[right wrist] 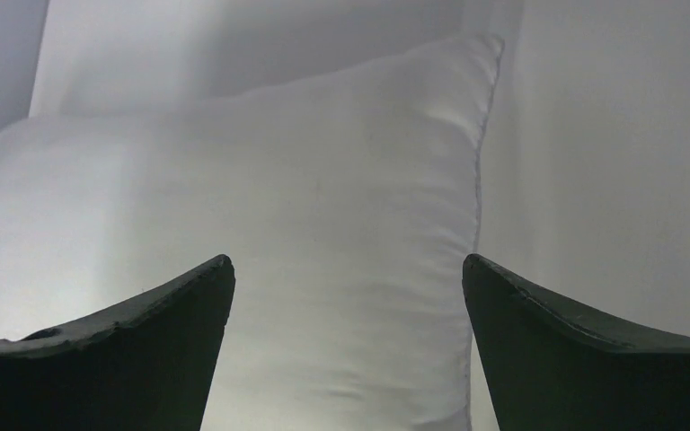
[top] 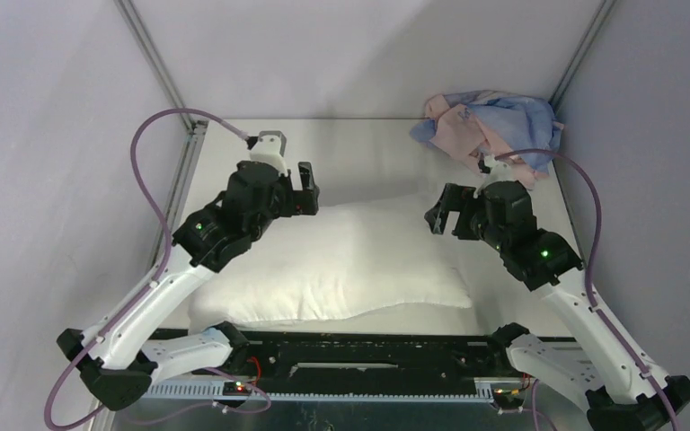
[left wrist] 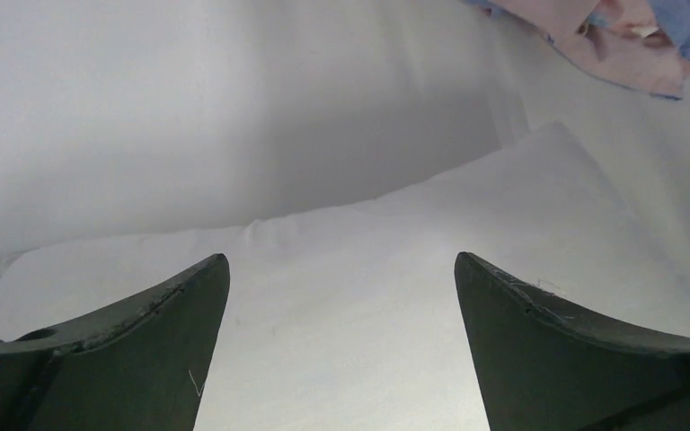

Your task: Put the pillow into the pillowcase

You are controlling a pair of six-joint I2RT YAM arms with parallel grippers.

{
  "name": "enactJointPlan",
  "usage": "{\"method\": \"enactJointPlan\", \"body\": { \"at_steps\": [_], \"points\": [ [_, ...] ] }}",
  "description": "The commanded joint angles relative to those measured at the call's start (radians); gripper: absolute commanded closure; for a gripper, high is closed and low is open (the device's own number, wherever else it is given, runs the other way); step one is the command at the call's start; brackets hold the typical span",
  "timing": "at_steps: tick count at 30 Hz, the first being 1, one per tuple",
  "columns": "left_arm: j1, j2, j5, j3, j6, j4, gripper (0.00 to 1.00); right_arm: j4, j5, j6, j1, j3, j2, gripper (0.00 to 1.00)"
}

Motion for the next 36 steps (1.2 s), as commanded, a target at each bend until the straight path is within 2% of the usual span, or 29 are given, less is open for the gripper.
{"method": "enactJointPlan", "body": {
  "at_steps": [1, 10, 16, 20, 25, 28, 31, 33, 36],
  "points": [
    [-0.009, -0.001, -0.03, -0.033, -0.047, 0.003, 0.02, -0.027, 0.006, 0.015, 0.012, -0.02, -0.045, 0.0],
    [-0.013, -0.031, -0.058, -0.101, -0.145, -0.075, 0.02, -0.098, 0.023, 0.003, 0.007, -0.031, -0.052, 0.0],
    [-0.025, -0.074, 0.085, -0.22, -0.237, -0.094, 0.02, -0.166, 0.039, -0.009, 0.007, -0.039, -0.023, 0.0],
    [-0.098, -0.061, 0.149, -0.28, -0.308, -0.135, 0.02, -0.169, -0.013, -0.005, 0.011, -0.088, 0.012, 0.0],
    [-0.12, -0.04, 0.277, -0.434, -0.406, -0.055, 0.02, -0.12, -0.08, 0.043, 0.053, -0.191, 0.02, 0.0],
    [-0.026, 0.027, 0.354, -0.515, -0.419, 0.011, 0.02, -0.054, -0.125, 0.11, 0.117, -0.259, 0.037, 0.0],
    [0.139, 0.115, 0.393, -0.544, -0.381, 0.103, 0.02, 0.06, -0.129, 0.19, 0.233, -0.327, 0.085, 0.0],
    [0.251, 0.189, 0.375, -0.494, -0.34, 0.143, 0.02, 0.165, -0.135, 0.236, 0.299, -0.358, 0.151, 0.0],
    [0.376, 0.319, 0.326, -0.333, -0.292, 0.156, 0.02, 0.385, -0.165, 0.267, 0.336, -0.361, 0.32, 0.0]
  ]
}}
